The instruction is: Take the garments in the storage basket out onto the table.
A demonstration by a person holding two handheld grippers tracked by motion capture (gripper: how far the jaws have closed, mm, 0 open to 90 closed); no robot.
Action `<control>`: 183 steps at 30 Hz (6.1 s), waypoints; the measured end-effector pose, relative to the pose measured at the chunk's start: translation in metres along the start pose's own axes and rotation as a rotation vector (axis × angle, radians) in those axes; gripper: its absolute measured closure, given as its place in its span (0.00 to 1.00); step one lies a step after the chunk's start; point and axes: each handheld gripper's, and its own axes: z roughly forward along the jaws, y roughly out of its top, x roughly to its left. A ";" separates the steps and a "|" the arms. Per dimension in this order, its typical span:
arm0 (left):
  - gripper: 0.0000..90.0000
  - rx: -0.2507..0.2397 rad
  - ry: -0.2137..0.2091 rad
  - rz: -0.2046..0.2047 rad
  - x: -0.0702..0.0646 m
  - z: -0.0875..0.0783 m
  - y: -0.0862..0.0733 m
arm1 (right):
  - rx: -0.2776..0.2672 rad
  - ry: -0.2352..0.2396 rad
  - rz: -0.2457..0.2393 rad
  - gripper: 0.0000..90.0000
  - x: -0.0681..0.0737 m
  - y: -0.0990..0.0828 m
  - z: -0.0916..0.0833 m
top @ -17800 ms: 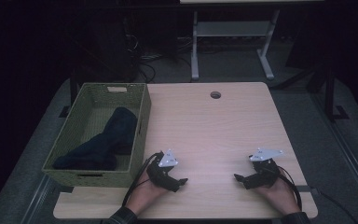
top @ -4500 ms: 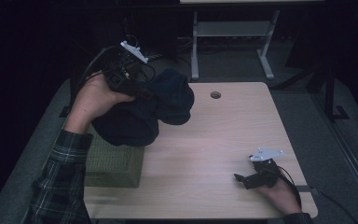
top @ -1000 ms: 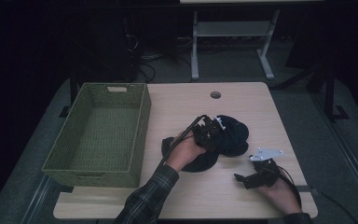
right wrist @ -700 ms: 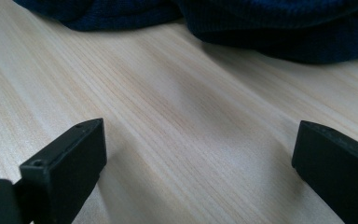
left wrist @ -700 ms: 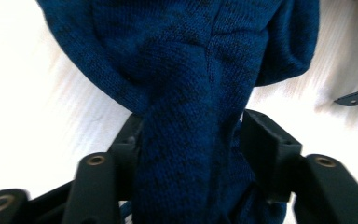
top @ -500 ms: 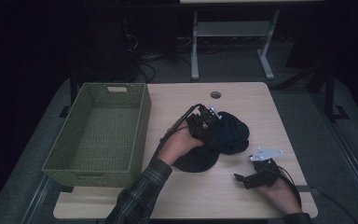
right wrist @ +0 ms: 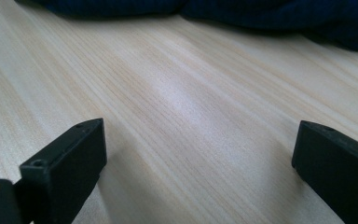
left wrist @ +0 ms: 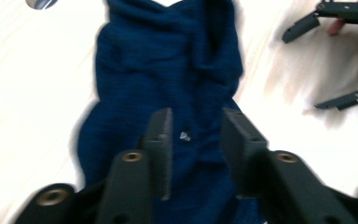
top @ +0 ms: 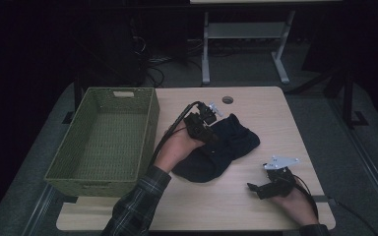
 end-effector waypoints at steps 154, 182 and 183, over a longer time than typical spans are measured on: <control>0.81 0.063 -0.114 -0.097 -0.041 0.044 -0.122 | -0.047 -0.154 0.120 0.74 -0.113 0.115 0.040; 1.00 -0.011 -0.013 -0.104 0.025 0.060 -0.054 | -0.033 0.043 0.049 1.00 -0.045 0.081 0.006; 1.00 -0.010 -0.007 -0.109 0.026 0.063 -0.053 | -0.025 0.051 0.050 1.00 -0.043 0.081 0.007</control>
